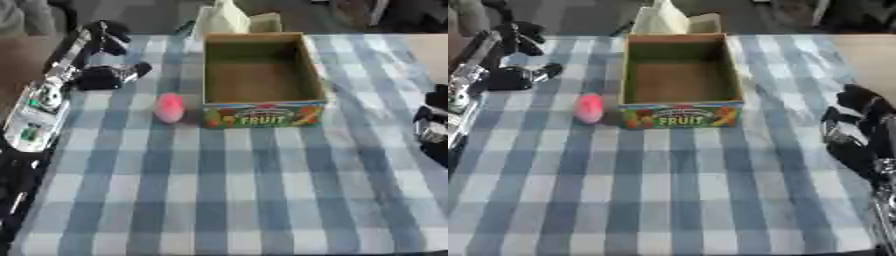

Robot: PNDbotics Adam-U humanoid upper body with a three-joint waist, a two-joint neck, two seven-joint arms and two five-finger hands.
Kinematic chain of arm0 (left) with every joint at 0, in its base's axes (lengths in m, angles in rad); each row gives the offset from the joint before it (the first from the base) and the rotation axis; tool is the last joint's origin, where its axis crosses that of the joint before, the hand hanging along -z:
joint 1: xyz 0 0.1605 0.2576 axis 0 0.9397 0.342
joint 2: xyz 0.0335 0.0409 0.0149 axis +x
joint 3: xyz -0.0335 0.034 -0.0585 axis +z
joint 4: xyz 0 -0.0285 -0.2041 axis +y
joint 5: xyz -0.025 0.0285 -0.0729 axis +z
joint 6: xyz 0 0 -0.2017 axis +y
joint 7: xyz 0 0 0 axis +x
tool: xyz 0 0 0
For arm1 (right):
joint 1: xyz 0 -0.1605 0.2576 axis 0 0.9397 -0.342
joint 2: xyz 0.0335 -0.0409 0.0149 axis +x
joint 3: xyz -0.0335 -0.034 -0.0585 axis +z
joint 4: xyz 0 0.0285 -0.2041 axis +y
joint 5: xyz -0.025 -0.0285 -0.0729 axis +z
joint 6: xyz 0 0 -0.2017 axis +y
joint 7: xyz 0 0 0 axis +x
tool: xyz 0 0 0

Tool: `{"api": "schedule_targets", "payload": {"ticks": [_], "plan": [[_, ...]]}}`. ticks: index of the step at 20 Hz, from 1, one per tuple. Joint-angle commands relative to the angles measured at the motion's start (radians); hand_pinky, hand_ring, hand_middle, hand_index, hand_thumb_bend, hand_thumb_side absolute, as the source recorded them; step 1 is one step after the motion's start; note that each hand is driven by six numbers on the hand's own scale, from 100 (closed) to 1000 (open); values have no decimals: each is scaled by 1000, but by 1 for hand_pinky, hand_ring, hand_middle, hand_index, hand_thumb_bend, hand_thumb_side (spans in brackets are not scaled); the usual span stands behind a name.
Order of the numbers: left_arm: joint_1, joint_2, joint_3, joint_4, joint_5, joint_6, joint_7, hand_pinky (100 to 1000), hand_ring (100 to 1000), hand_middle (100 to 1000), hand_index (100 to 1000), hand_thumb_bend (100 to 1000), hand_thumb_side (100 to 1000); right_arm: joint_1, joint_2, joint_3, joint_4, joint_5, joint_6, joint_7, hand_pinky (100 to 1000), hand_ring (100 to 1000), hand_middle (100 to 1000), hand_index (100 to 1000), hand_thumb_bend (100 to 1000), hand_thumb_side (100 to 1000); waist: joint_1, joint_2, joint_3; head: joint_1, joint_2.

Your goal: Pick up objects on the table and place them in the box.

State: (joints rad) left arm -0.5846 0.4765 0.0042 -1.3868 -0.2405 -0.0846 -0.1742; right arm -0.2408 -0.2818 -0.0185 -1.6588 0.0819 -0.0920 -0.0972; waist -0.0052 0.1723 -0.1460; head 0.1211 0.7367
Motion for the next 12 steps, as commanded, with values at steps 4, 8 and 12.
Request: {"api": "schedule_targets", "payload": {"ticks": [4,8,12], "plan": [[-41,44,-15,-20,-68,1,-13,695,616,635,796,629,270,-10,-16,-6,-19,-3,0,-1,735,817,726,829,100,100,0,-16,-2,2,-9],[-55,47,-26,-13,-108,2,-23,695,617,637,799,637,275,-10,-16,-6,-19,-4,0,0,735,817,726,829,100,100,0,-16,-3,2,-8],[-73,51,-39,-4,-152,0,-33,696,620,640,801,647,272,-10,-16,-6,-19,-4,0,0,735,817,726,829,100,100,-1,-16,-4,2,-9]]}}
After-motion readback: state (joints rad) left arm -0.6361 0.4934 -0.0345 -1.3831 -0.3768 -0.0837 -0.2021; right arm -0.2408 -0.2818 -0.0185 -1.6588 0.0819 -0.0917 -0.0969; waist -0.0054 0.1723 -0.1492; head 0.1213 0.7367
